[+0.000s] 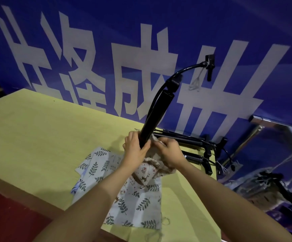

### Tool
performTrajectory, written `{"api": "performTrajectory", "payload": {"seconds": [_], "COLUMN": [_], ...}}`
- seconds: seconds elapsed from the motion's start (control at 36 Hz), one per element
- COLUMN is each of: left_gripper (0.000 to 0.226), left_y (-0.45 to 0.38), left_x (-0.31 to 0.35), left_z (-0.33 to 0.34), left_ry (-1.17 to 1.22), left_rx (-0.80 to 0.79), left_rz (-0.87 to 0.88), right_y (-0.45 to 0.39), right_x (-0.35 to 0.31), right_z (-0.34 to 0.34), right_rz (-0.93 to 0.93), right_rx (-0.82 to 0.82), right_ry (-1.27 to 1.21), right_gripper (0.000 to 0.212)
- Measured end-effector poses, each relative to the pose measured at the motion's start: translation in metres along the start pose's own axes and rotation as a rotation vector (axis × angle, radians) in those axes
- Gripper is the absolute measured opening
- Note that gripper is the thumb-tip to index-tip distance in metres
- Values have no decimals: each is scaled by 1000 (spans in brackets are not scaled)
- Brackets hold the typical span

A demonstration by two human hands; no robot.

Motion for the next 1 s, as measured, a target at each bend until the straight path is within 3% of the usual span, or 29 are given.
{"api": "performTrajectory", "payload": {"seconds": [0.08, 0.19, 0.36, 0.56, 0.75, 0.92, 1.0], "left_gripper": [31, 30, 32, 35, 39, 78, 86], "left_y": [2, 4, 7, 2, 1, 4, 8], "left_x": [-2, -8, -4, 2, 0, -5, -12], "left_z": [-1, 1, 8, 12, 19, 21, 21], "left_ry": [1, -7, -33, -82, -153, -396, -497], "left_rx": [-19, -36, -22, -48, -111, -192, -222], "left_rz": [1, -13, -36, -13, 7, 38, 21], "right_y": [0, -4, -8, -9, -4, -5, -5], "right_x": [-6, -15, -30, -39, -42, -29, -24], "right_z": [-12, -25, -24, -15, -25, -29, -30], "right_rz": [10, -32, -50, -29, -79, -48, -34], "right_rx": [82, 150, 121, 13, 88, 204, 225], "right_ry": [-180, -199, -288, -307, -338, -290, -226], "right_gripper": [18, 20, 31, 23, 32, 31, 36]}}
Point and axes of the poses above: each hand's wrist, its own y-axis away from the middle knuckle, its own z-axis out of the palm, x = y × z, the point moved 7 cm from there along -y, towards the middle knuckle
